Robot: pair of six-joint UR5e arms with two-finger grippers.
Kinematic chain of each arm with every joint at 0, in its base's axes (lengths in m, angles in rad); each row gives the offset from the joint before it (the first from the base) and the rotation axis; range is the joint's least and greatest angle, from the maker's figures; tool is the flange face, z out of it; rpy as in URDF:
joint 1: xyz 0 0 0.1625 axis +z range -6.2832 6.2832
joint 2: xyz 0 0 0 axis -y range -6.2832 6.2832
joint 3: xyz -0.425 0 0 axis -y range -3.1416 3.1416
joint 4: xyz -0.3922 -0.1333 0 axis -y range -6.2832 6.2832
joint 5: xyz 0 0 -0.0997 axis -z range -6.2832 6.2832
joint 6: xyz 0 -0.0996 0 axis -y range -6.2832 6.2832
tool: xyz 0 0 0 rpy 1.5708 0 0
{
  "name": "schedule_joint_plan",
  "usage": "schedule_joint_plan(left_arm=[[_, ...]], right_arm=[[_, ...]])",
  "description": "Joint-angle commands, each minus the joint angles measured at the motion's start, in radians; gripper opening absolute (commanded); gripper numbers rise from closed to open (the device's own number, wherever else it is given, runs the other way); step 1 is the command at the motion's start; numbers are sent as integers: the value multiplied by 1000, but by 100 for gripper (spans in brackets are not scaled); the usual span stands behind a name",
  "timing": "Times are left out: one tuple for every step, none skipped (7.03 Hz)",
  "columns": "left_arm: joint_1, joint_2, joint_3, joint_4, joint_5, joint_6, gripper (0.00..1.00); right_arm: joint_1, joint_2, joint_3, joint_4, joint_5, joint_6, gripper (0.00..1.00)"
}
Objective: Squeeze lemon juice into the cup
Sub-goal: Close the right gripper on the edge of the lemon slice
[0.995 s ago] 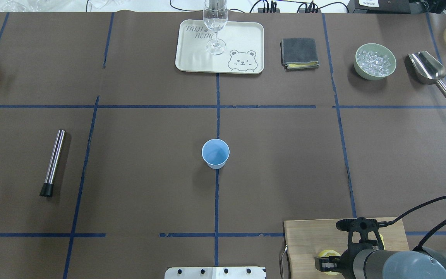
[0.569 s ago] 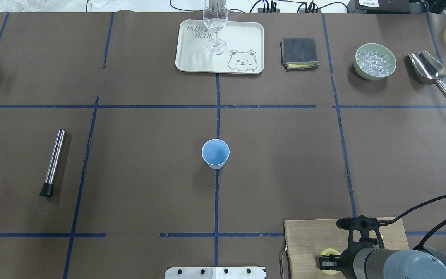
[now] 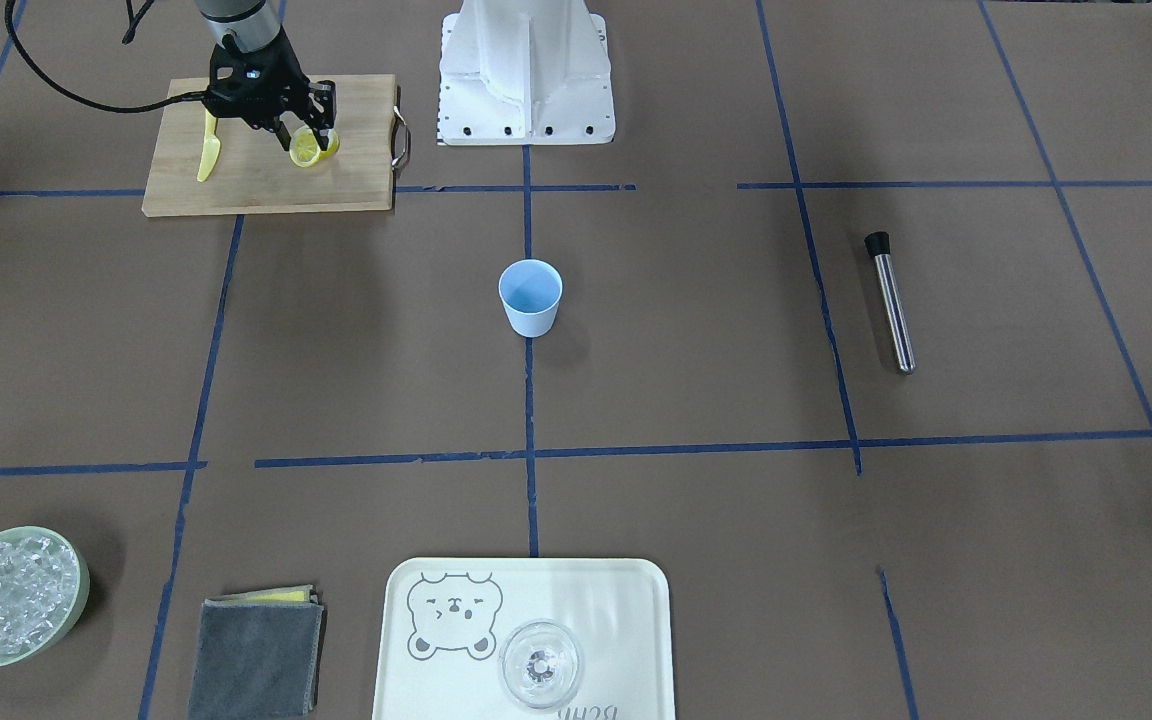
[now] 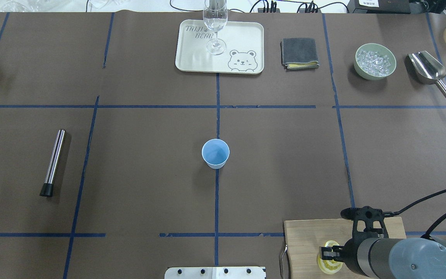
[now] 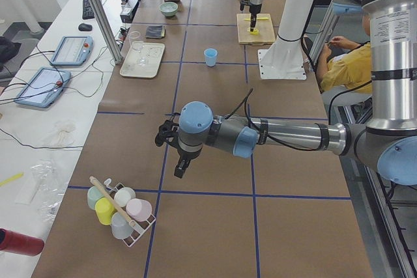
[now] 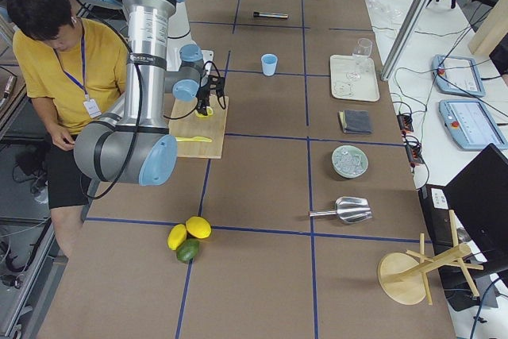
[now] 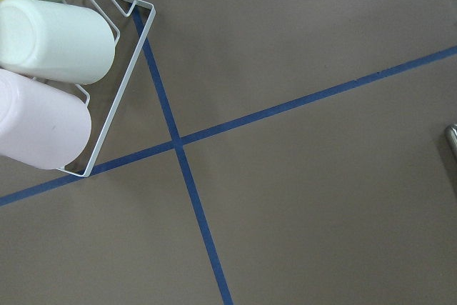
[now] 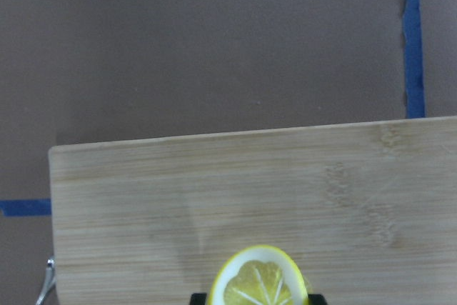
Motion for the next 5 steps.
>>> schedule_joint_plan(left_arm=[[-1,7,-1,0,0,0,100],[-1,7,-3,0,0,0,100],[-1,15,-9,0,-3,0,100],[-1,25,-16,0,-15,0,100],[-1,30,-21,0,-17,0,100]], right_arm=[[9,-3,18,-4,6,-1,55],[15,-3,26,-6,6,-1,55],[44,3,39,-7,33,-1,55],[76,6,49,-7,68,-1,55],[100,12,46,-7,88,-1,56]])
